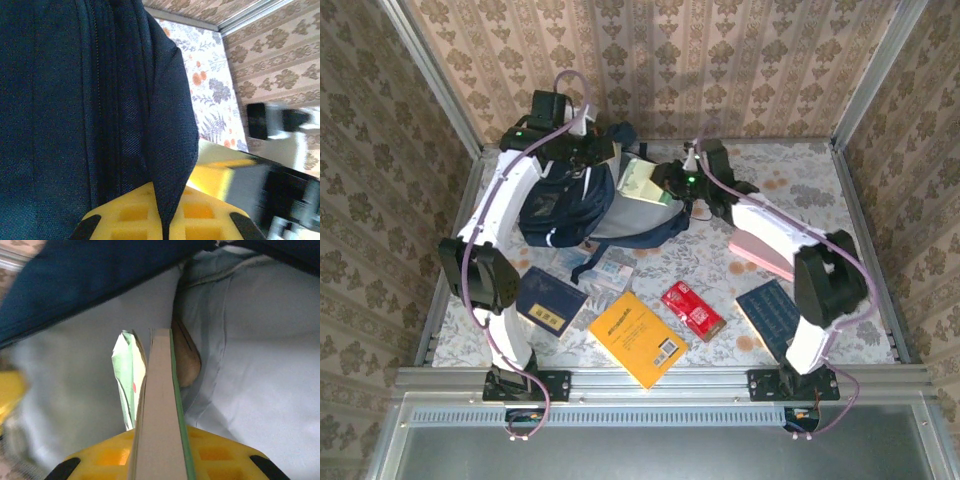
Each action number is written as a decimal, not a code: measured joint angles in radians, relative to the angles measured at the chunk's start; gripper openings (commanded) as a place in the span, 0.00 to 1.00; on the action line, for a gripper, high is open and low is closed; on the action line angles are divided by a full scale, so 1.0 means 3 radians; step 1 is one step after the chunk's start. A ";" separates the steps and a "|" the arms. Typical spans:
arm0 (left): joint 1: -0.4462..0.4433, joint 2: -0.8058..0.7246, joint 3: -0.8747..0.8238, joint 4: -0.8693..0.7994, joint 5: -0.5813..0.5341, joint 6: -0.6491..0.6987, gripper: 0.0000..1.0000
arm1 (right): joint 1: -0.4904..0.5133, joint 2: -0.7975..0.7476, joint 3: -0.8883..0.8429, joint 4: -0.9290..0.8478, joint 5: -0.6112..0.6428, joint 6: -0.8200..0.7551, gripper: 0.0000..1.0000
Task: Pack the student bag
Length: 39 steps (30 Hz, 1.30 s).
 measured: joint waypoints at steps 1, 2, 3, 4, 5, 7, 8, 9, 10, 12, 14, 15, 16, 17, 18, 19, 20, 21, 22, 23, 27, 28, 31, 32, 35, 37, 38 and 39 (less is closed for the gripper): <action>0.0028 -0.0005 0.0000 0.0020 0.0046 -0.0011 0.00 | 0.0028 0.0182 0.0139 0.0004 0.0014 0.0038 0.00; 0.0052 -0.0011 -0.0001 0.0047 0.0099 -0.0027 0.00 | 0.0050 0.0336 0.0262 0.0006 0.0027 0.0067 0.00; 0.0074 -0.0017 -0.0001 0.0089 0.0161 -0.0045 0.00 | 0.0074 0.0507 0.0413 0.0009 0.0037 0.0103 0.00; 0.0092 -0.0017 -0.0003 0.0136 0.0219 -0.0069 0.00 | 0.0103 0.0718 0.0613 -0.0004 0.0048 0.0134 0.00; 0.0102 -0.0017 -0.0004 0.0172 0.0261 -0.0092 0.00 | 0.0123 0.0867 0.0765 0.0003 0.0064 0.0150 0.00; 0.0112 -0.0017 -0.0010 0.0257 0.0365 -0.0140 0.00 | 0.0178 0.1264 0.1232 -0.0064 0.0103 0.0200 0.00; 0.0111 -0.0017 -0.0011 0.0290 0.0406 -0.0165 0.00 | 0.0205 0.1450 0.1476 -0.0106 0.0128 0.0210 0.00; 0.0111 -0.0017 -0.0018 0.0331 0.0450 -0.0191 0.00 | 0.0229 0.1621 0.1719 -0.0155 0.0167 0.0214 0.00; 0.0111 -0.0017 -0.0024 0.0373 0.0506 -0.0224 0.00 | 0.0261 0.1816 0.2010 -0.0231 0.0217 0.0215 0.08; 0.0112 -0.0018 -0.0045 0.0446 0.0605 -0.0282 0.00 | 0.0314 0.2225 0.2675 -0.0434 0.0309 0.0225 0.43; 0.0117 -0.0018 -0.0085 0.0565 0.0671 -0.0345 0.00 | 0.0357 0.2744 0.3578 -0.0727 0.0352 0.0247 0.70; 0.0135 -0.0019 -0.0106 0.0626 0.0693 -0.0378 0.00 | 0.0374 0.3056 0.4139 -0.0863 0.0364 0.0251 0.84; 0.0158 -0.0019 -0.0128 0.0684 0.0710 -0.0404 0.00 | 0.0389 0.3365 0.4709 -0.1021 0.0376 0.0248 0.96; 0.0182 -0.0020 -0.0148 0.0734 0.0739 -0.0430 0.00 | 0.0395 0.3601 0.5126 -0.1114 0.0371 0.0248 0.99; 0.0211 -0.0023 -0.0172 0.0787 0.0771 -0.0463 0.00 | 0.0397 0.3745 0.5360 -0.1190 0.0364 0.0242 1.00; 0.0248 -0.0028 -0.0203 0.0837 0.0785 -0.0492 0.00 | 0.0397 0.3811 0.5474 -0.1325 0.0346 0.0203 1.00; 0.0276 -0.0029 -0.0233 0.0875 0.0790 -0.0520 0.00 | 0.0397 0.3825 0.5519 -0.1457 0.0345 0.0149 1.00; 0.0314 -0.0029 -0.0281 0.0931 0.0804 -0.0557 0.00 | 0.0397 0.3825 0.5552 -0.1625 0.0334 0.0047 1.00; 0.0343 -0.0029 -0.0323 0.0965 0.0820 -0.0582 0.00 | 0.0397 0.3824 0.5598 -0.1771 0.0332 -0.0067 1.00; 0.0361 -0.0028 -0.0348 0.0980 0.0838 -0.0604 0.00 | 0.0397 0.3813 0.5632 -0.1898 0.0326 -0.0182 1.00; 0.0417 -0.0028 -0.0385 0.0992 0.0852 -0.0642 0.00 | 0.0409 0.3660 0.5653 -0.2491 0.0432 -0.0743 1.00; 0.0421 -0.0028 -0.0385 0.0992 0.0851 -0.0650 0.00 | 0.0418 0.3591 0.5655 -0.2650 0.0501 -0.0888 1.00; 0.0430 -0.0029 -0.0397 0.1001 0.0851 -0.0654 0.00 | 0.0450 0.3391 0.5662 -0.3019 0.0704 -0.1195 1.00; 0.0431 -0.0028 -0.0406 0.1016 0.0851 -0.0655 0.00 | 0.0458 0.3335 0.5670 -0.3114 0.0767 -0.1263 1.00; 0.0436 -0.0028 -0.0435 0.1043 0.0846 -0.0654 0.00 | 0.0477 0.3150 0.5702 -0.3447 0.1050 -0.1493 1.00; 0.0435 -0.0028 -0.0454 0.1044 0.0834 -0.0654 0.00 | 0.0481 0.3035 0.5707 -0.3667 0.1278 -0.1640 1.00; 0.0435 -0.0028 -0.0459 0.1041 0.0834 -0.0652 0.00 | 0.0482 0.2987 0.5709 -0.3770 0.1390 -0.1701 1.00; 0.0435 -0.0028 -0.0463 0.1041 0.0824 -0.0652 0.00 | 0.0483 0.2941 0.5711 -0.3868 0.1498 -0.1760 1.00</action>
